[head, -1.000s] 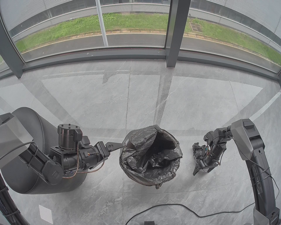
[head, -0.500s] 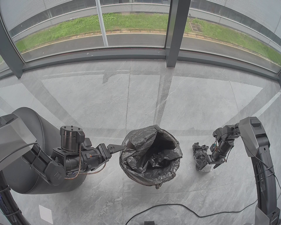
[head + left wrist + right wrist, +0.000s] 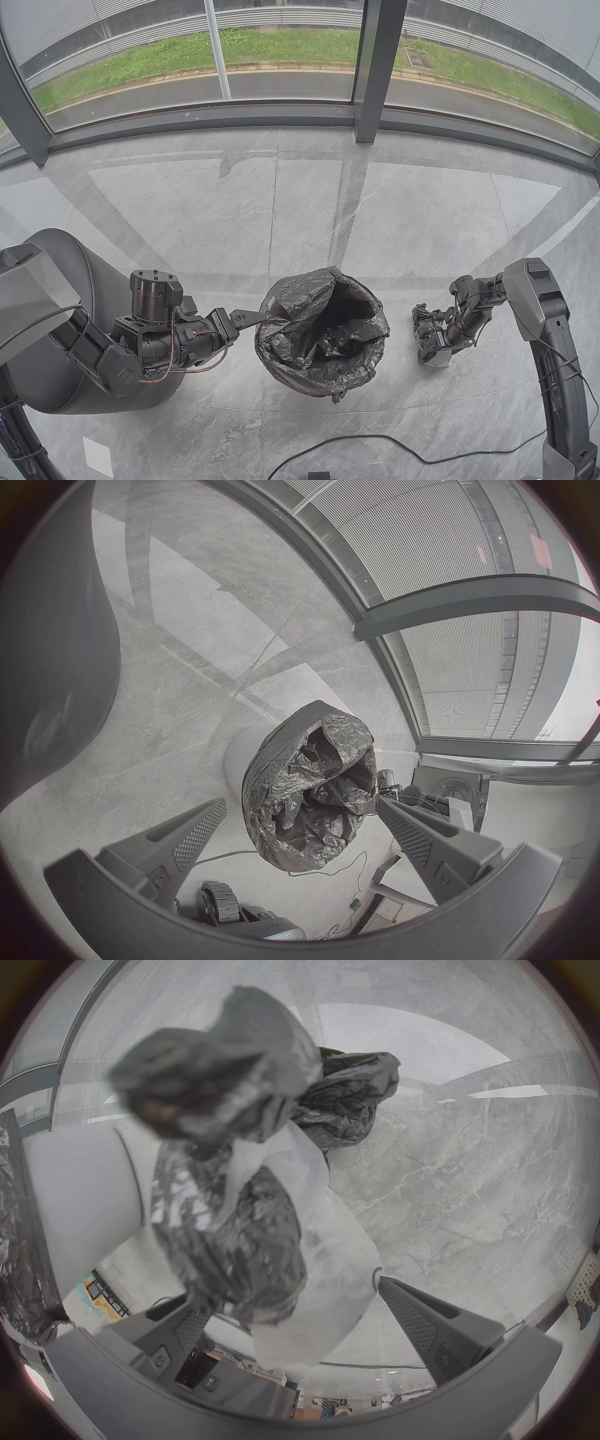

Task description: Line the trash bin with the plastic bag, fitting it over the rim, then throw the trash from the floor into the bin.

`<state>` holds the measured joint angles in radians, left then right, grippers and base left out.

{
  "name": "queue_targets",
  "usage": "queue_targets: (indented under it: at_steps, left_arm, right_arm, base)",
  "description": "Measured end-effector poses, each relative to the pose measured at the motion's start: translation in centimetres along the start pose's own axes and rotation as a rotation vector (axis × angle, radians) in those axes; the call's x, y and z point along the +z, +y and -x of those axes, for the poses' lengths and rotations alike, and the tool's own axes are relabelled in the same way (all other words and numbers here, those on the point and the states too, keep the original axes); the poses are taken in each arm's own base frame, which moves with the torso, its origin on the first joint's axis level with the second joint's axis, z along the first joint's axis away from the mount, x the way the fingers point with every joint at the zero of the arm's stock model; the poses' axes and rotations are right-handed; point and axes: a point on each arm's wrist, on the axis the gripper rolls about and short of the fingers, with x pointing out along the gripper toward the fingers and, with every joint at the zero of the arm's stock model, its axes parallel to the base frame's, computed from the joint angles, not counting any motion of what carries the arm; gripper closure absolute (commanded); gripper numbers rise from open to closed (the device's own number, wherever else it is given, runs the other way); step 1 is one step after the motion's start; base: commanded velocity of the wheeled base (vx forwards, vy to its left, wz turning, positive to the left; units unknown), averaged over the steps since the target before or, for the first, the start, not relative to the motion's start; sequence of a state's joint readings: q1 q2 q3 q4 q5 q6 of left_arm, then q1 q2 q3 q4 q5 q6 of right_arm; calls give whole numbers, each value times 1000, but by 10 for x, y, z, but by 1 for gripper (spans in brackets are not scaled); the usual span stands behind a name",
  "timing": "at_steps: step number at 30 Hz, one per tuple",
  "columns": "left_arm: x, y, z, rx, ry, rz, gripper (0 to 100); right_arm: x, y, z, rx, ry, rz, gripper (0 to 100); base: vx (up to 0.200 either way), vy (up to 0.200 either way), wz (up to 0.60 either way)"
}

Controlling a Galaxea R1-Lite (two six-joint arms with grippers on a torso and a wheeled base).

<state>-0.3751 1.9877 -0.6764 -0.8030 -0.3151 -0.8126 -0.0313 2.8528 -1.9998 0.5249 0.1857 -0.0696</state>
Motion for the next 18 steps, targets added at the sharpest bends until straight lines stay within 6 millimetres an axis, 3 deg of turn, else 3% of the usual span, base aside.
queue_targets:
  at_steps: [2,3,18]
  left_arm:
    - [0,0,0,0,0,0,0]
    - [0,0,0,0,0,0,0]
    - [0,0,0,1,1,0,0]
  right_arm:
    - [0,0,-2,0,1,-3,0]
    - [-1,0,-3,0,1,-4,100]
    - [-1,1,-6,-2,4,-71,100]
  base:
    - [0,0,0]
    - [0,0,0]
    - [0,0,0]
